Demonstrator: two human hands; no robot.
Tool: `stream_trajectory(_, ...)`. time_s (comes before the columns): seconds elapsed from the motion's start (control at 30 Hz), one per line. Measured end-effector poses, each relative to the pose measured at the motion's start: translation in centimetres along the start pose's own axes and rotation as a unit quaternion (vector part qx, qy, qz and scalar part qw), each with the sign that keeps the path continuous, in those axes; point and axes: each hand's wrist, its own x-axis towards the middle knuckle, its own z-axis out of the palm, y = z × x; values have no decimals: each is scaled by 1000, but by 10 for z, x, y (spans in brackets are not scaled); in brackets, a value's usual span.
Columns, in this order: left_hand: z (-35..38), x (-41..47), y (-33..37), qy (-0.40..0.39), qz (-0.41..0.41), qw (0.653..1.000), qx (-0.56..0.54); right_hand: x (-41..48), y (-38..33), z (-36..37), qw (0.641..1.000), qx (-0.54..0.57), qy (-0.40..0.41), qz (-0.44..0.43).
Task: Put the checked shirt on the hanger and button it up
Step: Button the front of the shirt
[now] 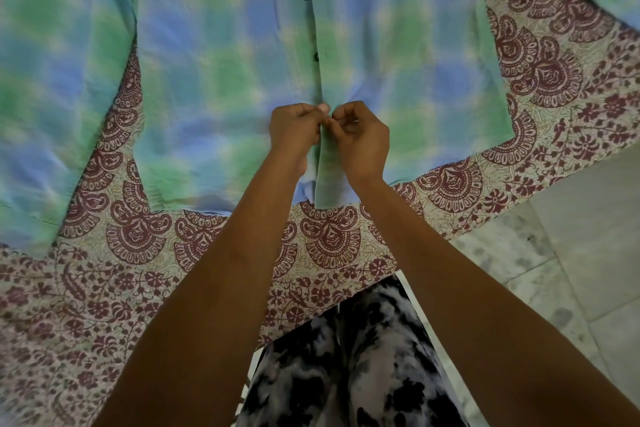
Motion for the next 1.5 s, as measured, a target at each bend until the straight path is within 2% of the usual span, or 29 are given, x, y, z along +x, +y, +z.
stream_trajectory(0.17, -1, -2, -3, -16, 28, 999, 37, 0, 0, 1, 1000, -6, 2, 15)
stream_trajectory(0.3, -1, 2, -2, -5, 6, 1000, 4, 0, 1, 1, 1000, 5, 3, 22)
stream_trajectory(0.4, -2, 4, -2, -18, 3, 1000, 6, 2, 3, 2, 998, 44, 0, 38)
stream_trajectory(0.5, -6, 5, -4, -34, 33, 999, 23, 2, 6, 1, 991, 111, -9, 68)
stream_trajectory(0.6, -9, 5, -7, -46, 71, 995, 43, 0, 5, -2, 988, 132, -25, 74)
stream_trajectory(0.73, -8, 6, -11, -41, 118, 990, 62, 0, 5, -4, 992, 105, -29, 62)
stream_trajectory(0.93, -7, 9, -12, 5, 168, 977, 133, -3, -3, -2, 999, -29, 2, -13)
stream_trajectory(1.03, -8, 4, -14, 28, 219, 957, 187, 4, -6, 1, 998, -11, -13, 65)
stream_trajectory(1.13, -10, -2, -16, 41, 275, 928, 247, 13, -7, -4, 979, 104, -68, 161)
stream_trajectory(1.23, -12, -2, -18, 32, 304, 916, 260, 20, -12, -13, 954, 173, -130, 209)
stream_trajectory(1.37, -15, 1, -13, 27, 301, 914, 272, 26, -16, -20, 943, 172, -191, 214)
stream_trajectory(1.5, -19, 9, -13, 20, 214, 952, 217, 29, -9, -15, 954, 139, -186, 190)
